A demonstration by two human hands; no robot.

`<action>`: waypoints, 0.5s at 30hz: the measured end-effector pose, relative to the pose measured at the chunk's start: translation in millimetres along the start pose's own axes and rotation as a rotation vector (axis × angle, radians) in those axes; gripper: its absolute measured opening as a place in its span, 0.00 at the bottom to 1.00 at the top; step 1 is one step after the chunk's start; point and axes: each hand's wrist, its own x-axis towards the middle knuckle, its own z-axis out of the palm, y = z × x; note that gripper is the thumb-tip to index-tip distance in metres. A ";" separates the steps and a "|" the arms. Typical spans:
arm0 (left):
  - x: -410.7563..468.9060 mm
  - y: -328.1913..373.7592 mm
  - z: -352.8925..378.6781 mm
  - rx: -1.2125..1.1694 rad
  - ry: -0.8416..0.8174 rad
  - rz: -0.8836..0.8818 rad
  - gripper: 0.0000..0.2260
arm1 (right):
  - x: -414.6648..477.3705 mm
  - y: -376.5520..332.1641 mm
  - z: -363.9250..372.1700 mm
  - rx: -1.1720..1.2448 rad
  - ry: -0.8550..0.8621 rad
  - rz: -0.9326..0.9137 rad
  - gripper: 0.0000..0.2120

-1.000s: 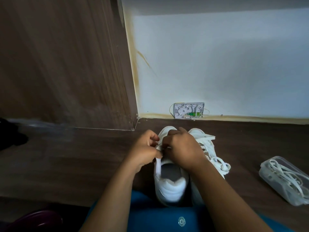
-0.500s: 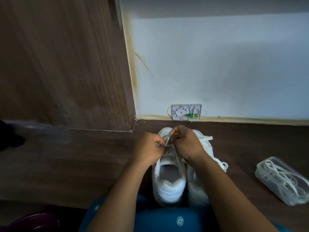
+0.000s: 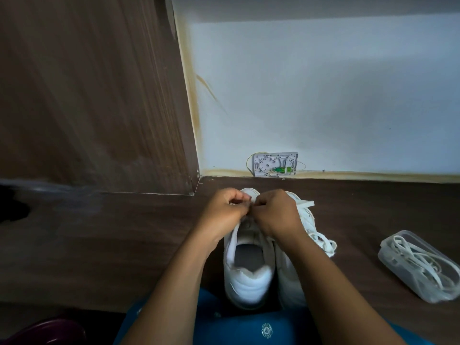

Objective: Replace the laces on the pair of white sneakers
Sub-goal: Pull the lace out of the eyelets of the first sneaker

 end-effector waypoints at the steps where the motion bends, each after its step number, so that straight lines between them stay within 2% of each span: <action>1: -2.4 -1.3 -2.3 0.033 -0.063 -0.049 0.12 | 1.0 -0.7 -0.8 0.090 -0.010 0.057 0.15; 3: -6.0 -5.5 -6.9 0.189 -0.142 -0.066 0.14 | 2.2 -2.6 -3.0 0.336 -0.020 0.164 0.18; 4: -7.0 -6.6 -8.4 0.259 -0.131 -0.010 0.15 | 2.2 -4.2 -4.3 0.471 -0.035 0.213 0.18; 6: -3.9 -7.3 -8.0 0.397 0.003 0.158 0.14 | 2.1 -7.2 -7.5 0.745 -0.071 0.298 0.17; 8: -0.2 -1.5 -4.7 0.519 0.185 0.247 0.09 | 0.6 -8.0 -11.9 0.912 -0.091 0.347 0.14; 11: 3.8 11.7 0.1 0.429 0.240 0.268 0.18 | -2.3 -8.9 -19.3 0.935 -0.153 0.326 0.09; 14: 8.0 20.2 1.1 0.346 0.242 0.259 0.11 | -0.5 -8.5 -25.0 0.973 -0.221 0.282 0.11; 15: 7.9 22.9 0.2 0.300 0.238 0.261 0.12 | 0.2 -6.5 -25.3 0.918 -0.223 0.269 0.11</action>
